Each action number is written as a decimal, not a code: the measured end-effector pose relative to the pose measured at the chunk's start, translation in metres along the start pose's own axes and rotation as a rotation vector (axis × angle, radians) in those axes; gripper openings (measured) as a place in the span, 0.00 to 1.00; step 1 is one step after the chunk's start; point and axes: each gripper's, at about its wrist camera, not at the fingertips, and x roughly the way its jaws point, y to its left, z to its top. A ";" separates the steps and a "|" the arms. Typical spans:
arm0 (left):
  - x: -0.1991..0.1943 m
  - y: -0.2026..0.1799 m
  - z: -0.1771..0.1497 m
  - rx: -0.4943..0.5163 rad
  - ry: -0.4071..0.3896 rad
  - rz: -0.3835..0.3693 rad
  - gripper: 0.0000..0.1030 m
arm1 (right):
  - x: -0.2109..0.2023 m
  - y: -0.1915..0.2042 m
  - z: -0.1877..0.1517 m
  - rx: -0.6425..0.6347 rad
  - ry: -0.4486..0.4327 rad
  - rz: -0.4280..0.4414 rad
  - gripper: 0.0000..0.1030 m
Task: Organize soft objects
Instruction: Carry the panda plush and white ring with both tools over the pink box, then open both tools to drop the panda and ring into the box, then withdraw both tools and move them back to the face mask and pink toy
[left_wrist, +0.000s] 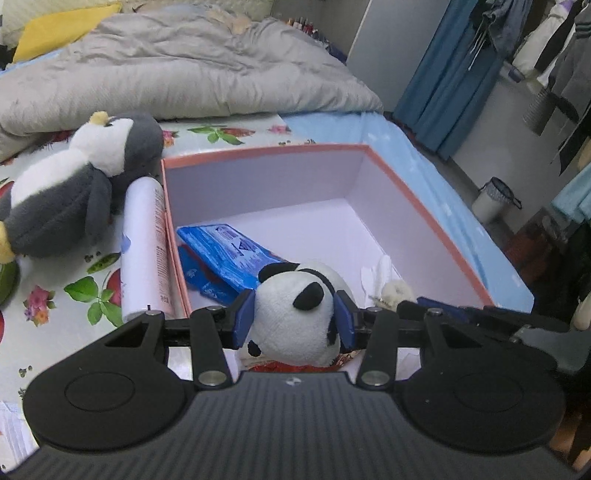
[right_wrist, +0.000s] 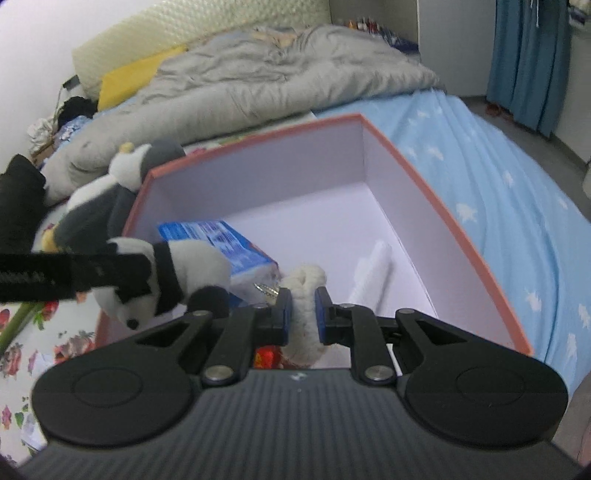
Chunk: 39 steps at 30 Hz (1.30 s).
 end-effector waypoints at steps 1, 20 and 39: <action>0.003 0.000 0.000 0.004 0.004 0.001 0.51 | 0.002 -0.002 -0.002 0.006 0.007 0.000 0.18; -0.085 -0.012 -0.005 0.087 -0.138 0.012 0.70 | -0.069 0.009 0.006 0.046 -0.136 0.028 0.44; -0.250 0.032 -0.107 0.050 -0.305 0.069 0.71 | -0.184 0.087 -0.051 -0.042 -0.290 0.122 0.44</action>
